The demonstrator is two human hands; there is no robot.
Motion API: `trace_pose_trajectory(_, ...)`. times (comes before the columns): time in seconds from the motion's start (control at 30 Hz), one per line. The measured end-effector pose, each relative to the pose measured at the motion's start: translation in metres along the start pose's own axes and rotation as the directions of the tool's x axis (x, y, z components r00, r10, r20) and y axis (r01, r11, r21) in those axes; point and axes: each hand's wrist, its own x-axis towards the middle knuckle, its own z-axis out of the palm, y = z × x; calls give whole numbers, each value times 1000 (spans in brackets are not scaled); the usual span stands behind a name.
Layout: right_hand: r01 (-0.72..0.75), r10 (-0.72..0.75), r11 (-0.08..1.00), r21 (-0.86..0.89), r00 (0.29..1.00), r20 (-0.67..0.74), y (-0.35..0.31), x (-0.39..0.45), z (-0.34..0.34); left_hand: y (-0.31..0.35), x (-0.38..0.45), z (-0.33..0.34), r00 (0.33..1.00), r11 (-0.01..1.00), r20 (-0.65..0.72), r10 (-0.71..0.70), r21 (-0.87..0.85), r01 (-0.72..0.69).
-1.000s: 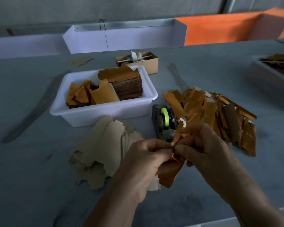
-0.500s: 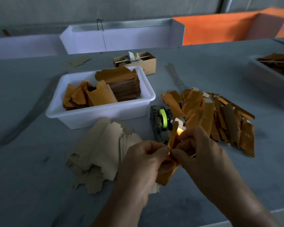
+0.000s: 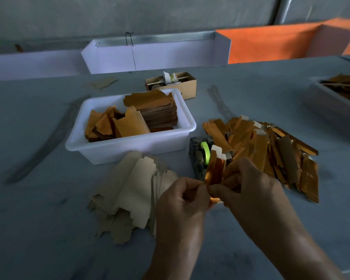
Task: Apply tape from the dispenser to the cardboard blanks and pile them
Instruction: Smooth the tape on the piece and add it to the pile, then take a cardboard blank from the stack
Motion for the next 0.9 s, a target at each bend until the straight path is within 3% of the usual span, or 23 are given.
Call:
trace_pose_trajectory(0.13,17,-23,990,-139,999,-44,6,-2,1,1,4,-9,999,1000,-26,29,3,-29)
trace_pose_trajectory(0.33,-115,76,943,311,988,134,18,-3,16,-1,0,-7,997,999,65,-45,31,43)
trace_pose_trajectory(0.47,-220,118,790,572,971,210,19,-4,21,-4,1,-9,988,992,88,-129,1,129)
trace_pose_trajectory(0.6,-224,101,782,581,966,237,18,-2,16,1,3,-14,944,954,209,-253,-106,279)
trace_pose_trajectory(0.67,-168,112,838,519,984,138,22,5,9,-4,8,-18,960,969,157,-231,-51,241)
trace_pose_trajectory(0.7,-124,109,879,460,992,60,26,12,4,-9,11,-22,980,982,85,-182,65,177)
trace_pose_trajectory(0.73,-83,104,910,405,994,-30,29,21,-3,-15,16,-27,994,958,10,-104,269,98)
trace_pose_trajectory(0.8,-75,142,951,301,968,-207,40,47,-16,-23,22,-37,997,714,-62,52,700,6)
trace_pose_trajectory(0.9,-242,261,965,97,878,-402,56,81,-33,-35,30,-45,996,403,-69,54,914,41)
